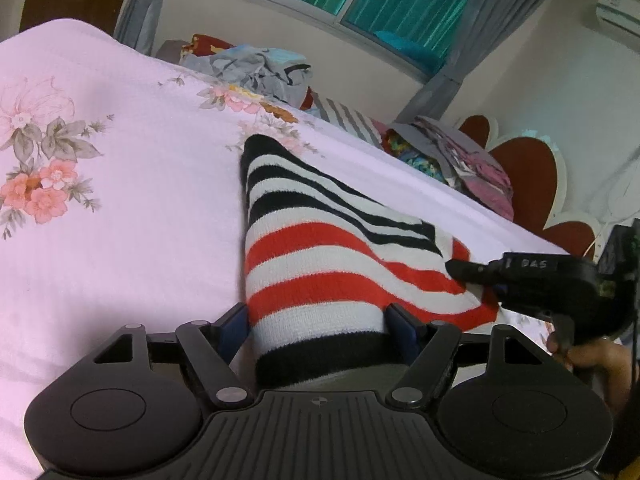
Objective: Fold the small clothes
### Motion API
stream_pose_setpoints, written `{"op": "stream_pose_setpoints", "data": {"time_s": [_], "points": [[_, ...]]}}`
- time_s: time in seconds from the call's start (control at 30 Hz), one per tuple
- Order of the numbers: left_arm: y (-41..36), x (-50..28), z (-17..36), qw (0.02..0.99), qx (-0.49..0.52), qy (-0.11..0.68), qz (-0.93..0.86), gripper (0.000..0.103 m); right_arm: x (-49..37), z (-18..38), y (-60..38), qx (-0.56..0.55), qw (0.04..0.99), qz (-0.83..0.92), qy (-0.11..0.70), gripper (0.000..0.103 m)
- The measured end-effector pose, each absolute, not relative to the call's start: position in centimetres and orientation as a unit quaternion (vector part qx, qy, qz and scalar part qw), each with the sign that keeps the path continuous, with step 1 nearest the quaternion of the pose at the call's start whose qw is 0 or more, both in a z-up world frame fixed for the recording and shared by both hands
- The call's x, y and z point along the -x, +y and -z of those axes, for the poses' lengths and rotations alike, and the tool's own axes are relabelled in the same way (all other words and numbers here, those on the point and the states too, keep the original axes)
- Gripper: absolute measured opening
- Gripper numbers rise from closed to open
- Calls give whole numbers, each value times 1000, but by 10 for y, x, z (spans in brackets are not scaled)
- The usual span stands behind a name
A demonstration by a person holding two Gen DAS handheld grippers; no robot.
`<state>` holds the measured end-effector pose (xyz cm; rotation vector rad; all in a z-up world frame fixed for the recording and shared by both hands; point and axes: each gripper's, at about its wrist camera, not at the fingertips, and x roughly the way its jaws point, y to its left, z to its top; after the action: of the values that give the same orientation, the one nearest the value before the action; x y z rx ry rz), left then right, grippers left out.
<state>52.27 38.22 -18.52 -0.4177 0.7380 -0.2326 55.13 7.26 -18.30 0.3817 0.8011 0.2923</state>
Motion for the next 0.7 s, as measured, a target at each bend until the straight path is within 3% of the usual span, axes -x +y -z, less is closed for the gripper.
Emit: {"op": "stream_pose_setpoints", "data": {"time_s": [0.13, 0.2, 0.5, 0.7], "points": [[380, -521, 183, 906, 199, 360, 105, 79, -556, 187, 80, -141, 902, -124, 389, 18], [379, -515, 176, 909, 189, 357, 106, 79, -547, 178, 80, -142, 906, -119, 380, 25], [371, -478, 167, 908, 163, 369, 115, 79, -468, 143, 86, -109, 919, -154, 347, 26], [367, -469, 187, 895, 176, 396, 109, 79, -428, 162, 90, -59, 919, -138, 366, 25]]}}
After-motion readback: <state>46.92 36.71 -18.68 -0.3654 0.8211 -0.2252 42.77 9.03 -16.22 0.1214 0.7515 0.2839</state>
